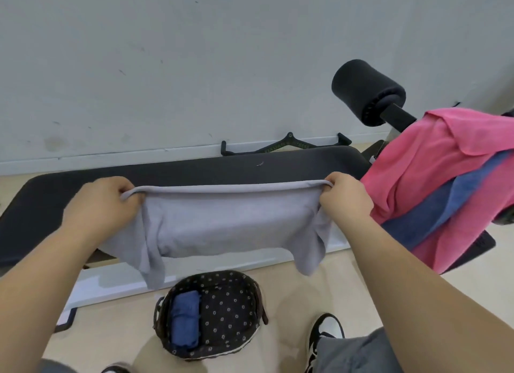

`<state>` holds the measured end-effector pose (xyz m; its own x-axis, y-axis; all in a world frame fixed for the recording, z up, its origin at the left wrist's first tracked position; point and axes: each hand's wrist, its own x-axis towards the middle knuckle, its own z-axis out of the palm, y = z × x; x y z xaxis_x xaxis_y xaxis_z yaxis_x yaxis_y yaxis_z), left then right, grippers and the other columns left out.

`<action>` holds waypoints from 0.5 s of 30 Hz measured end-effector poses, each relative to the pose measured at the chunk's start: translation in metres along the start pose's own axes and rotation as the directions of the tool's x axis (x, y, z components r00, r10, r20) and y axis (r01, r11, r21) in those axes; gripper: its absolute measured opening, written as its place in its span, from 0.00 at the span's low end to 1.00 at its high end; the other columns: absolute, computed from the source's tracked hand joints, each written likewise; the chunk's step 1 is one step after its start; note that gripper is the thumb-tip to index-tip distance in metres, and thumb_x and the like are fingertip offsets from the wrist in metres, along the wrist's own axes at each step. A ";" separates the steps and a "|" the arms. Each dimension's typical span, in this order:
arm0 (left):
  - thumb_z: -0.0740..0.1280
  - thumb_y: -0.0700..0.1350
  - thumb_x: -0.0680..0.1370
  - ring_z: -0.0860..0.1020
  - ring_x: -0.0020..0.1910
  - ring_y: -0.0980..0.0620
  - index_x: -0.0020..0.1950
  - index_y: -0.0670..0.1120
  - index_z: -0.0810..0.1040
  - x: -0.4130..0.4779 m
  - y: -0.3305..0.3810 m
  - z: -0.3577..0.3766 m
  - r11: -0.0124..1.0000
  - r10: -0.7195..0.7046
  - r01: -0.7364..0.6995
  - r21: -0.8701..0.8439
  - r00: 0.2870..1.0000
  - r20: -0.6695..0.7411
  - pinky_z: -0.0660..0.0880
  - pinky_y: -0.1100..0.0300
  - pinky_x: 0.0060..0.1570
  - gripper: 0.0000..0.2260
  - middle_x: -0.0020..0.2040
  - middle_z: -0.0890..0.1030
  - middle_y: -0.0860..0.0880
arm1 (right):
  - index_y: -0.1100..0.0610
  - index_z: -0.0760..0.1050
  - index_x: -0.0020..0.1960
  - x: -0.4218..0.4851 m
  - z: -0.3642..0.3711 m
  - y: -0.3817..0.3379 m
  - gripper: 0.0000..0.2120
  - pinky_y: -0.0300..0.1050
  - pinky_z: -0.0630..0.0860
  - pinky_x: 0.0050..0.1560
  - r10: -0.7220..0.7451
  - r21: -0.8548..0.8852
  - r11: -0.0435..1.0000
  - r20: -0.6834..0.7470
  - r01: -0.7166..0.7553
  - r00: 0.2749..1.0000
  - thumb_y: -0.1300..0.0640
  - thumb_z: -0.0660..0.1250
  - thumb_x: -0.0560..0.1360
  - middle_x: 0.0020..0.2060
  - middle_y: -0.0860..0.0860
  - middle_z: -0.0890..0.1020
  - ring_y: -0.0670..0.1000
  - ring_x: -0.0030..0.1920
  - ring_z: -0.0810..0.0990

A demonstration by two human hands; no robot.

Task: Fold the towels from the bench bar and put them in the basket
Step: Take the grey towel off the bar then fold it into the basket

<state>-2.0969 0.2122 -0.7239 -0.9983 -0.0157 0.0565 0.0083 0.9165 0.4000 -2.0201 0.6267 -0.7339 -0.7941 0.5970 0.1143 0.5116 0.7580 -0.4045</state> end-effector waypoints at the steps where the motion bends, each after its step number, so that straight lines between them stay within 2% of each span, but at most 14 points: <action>1: 0.64 0.47 0.81 0.77 0.40 0.50 0.47 0.54 0.80 0.003 -0.004 0.005 1.000 -0.014 0.013 0.023 1.000 0.023 0.76 0.52 0.39 0.06 0.43 0.81 0.51 | 0.50 0.79 0.49 0.002 0.003 -0.002 0.11 0.49 0.75 0.41 0.009 0.016 1.000 -0.009 -0.009 1.000 0.61 0.60 0.76 0.44 0.52 0.81 0.60 0.48 0.78; 3: 0.63 0.46 0.82 0.76 0.41 0.49 0.50 0.54 0.80 0.008 -0.006 0.015 1.000 -0.017 0.016 0.018 0.999 0.032 0.77 0.51 0.40 0.07 0.44 0.81 0.50 | 0.50 0.80 0.49 0.007 0.010 -0.010 0.14 0.48 0.76 0.40 0.043 0.184 0.982 0.001 -0.042 0.999 0.65 0.59 0.76 0.44 0.52 0.81 0.58 0.46 0.79; 5: 0.61 0.50 0.83 0.77 0.41 0.49 0.49 0.54 0.79 0.014 -0.002 0.022 1.000 -0.012 0.012 0.008 1.000 0.010 0.78 0.50 0.40 0.07 0.44 0.81 0.50 | 0.53 0.81 0.50 0.014 0.018 -0.023 0.14 0.53 0.83 0.42 0.167 0.463 0.870 0.049 -0.171 0.985 0.68 0.60 0.76 0.44 0.54 0.82 0.57 0.43 0.81; 7: 0.61 0.54 0.83 0.77 0.40 0.49 0.47 0.54 0.78 0.023 0.003 0.029 1.000 -0.014 0.014 0.002 1.000 -0.007 0.78 0.51 0.40 0.10 0.41 0.80 0.51 | 0.52 0.81 0.49 0.023 0.028 -0.036 0.14 0.56 0.85 0.46 0.227 0.601 0.773 0.038 -0.204 0.973 0.67 0.61 0.77 0.44 0.52 0.82 0.55 0.44 0.82; 10: 0.61 0.54 0.83 0.77 0.38 0.49 0.45 0.53 0.78 0.038 0.005 0.041 0.999 -0.023 0.022 -0.031 1.000 -0.008 0.76 0.53 0.36 0.11 0.40 0.81 0.50 | 0.53 0.81 0.54 0.034 0.045 -0.054 0.11 0.46 0.78 0.48 0.215 0.600 0.783 -0.017 -0.162 0.976 0.63 0.61 0.80 0.44 0.50 0.82 0.50 0.45 0.80; 11: 0.61 0.54 0.83 0.77 0.38 0.49 0.45 0.53 0.78 0.044 0.006 0.043 0.999 -0.026 0.026 -0.044 1.000 -0.009 0.75 0.53 0.35 0.11 0.39 0.81 0.50 | 0.54 0.81 0.55 0.039 0.050 -0.059 0.10 0.45 0.76 0.48 0.216 0.581 0.798 -0.026 -0.161 0.976 0.62 0.61 0.81 0.45 0.50 0.82 0.49 0.43 0.79; 13: 0.62 0.55 0.83 0.77 0.38 0.49 0.45 0.53 0.78 0.057 0.005 0.044 0.997 -0.035 0.035 -0.066 0.999 -0.010 0.73 0.54 0.34 0.10 0.39 0.81 0.50 | 0.54 0.80 0.54 0.052 0.062 -0.064 0.10 0.49 0.78 0.49 0.199 0.507 0.850 -0.060 -0.142 0.978 0.61 0.61 0.81 0.46 0.52 0.83 0.51 0.45 0.79; 15: 0.64 0.56 0.82 0.77 0.38 0.50 0.45 0.53 0.78 0.070 0.003 0.045 0.995 -0.055 0.053 -0.079 0.998 -0.015 0.72 0.55 0.34 0.10 0.39 0.80 0.50 | 0.54 0.80 0.54 0.069 0.069 -0.067 0.11 0.52 0.77 0.52 0.181 0.388 0.912 -0.095 -0.131 0.979 0.61 0.60 0.80 0.50 0.54 0.82 0.56 0.52 0.79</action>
<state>-2.1690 0.2320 -0.7598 -0.9963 -0.0716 0.0482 -0.0403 0.8801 0.4730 -2.1316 0.5995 -0.7612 -0.6531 0.7469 0.1250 0.4435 0.5111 -0.7362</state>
